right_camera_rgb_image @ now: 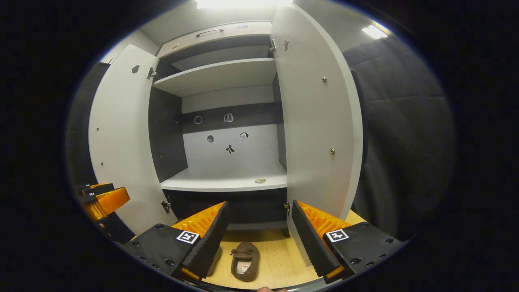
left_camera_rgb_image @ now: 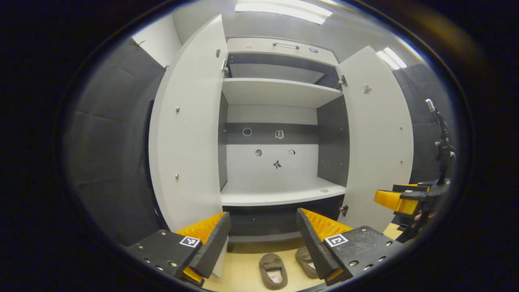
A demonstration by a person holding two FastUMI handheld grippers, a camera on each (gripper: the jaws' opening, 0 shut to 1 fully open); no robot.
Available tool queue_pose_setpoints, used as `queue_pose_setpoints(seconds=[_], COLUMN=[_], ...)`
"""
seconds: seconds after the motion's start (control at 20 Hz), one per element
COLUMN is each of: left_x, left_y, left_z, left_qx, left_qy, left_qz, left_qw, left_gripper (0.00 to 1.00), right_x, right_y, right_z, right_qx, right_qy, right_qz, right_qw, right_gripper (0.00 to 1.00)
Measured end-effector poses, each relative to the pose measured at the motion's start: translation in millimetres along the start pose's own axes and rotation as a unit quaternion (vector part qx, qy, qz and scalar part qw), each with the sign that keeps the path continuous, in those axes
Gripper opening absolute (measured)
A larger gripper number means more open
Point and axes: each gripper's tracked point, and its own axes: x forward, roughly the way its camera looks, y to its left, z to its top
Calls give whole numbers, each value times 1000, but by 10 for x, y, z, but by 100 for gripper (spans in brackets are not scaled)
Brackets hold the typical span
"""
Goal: Grab one shoe with the right hand and put it into the shoe cabinet, grab the other shoe with the left hand and put it into the shoe cabinet; then close the right door with the right hand and the left door with the left hand.
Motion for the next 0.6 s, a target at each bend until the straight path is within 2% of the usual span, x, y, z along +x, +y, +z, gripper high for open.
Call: queue_pose_setpoints(seconds=[0.1,0.15,0.2,0.3,0.35,0.4,0.6], left_x=[38,67,86,119,133,147,152], left_y=[0,-9,-15,-6,7,22,84], left_z=[-75,-113,-128,-157,-181,-204,-331], left_qx=[-1,-4,-7,-8,-8,-8,-23], left_qy=[8,13,17,18,20,22,35], left_qz=[-4,-7,-10,-14,-13,-13,-11], left_qw=[1000,1000,1000,1000,1000,1000,999], left_gripper=[95,95,95,95,95,95,95], right_x=[43,64,88,141,174,197,311], right_y=[31,47,59,99,122,169,416], right_z=[-20,-24,-33,-50,-58,-78,-239], right_qx=[-1,1,2,0,-3,-5,-17], right_qy=[3,3,4,7,9,12,43], right_qz=[0,1,1,1,1,5,40], right_qw=[1000,1000,1000,1000,1000,1000,998], right_gripper=[97,92,97,97,92,97,97])
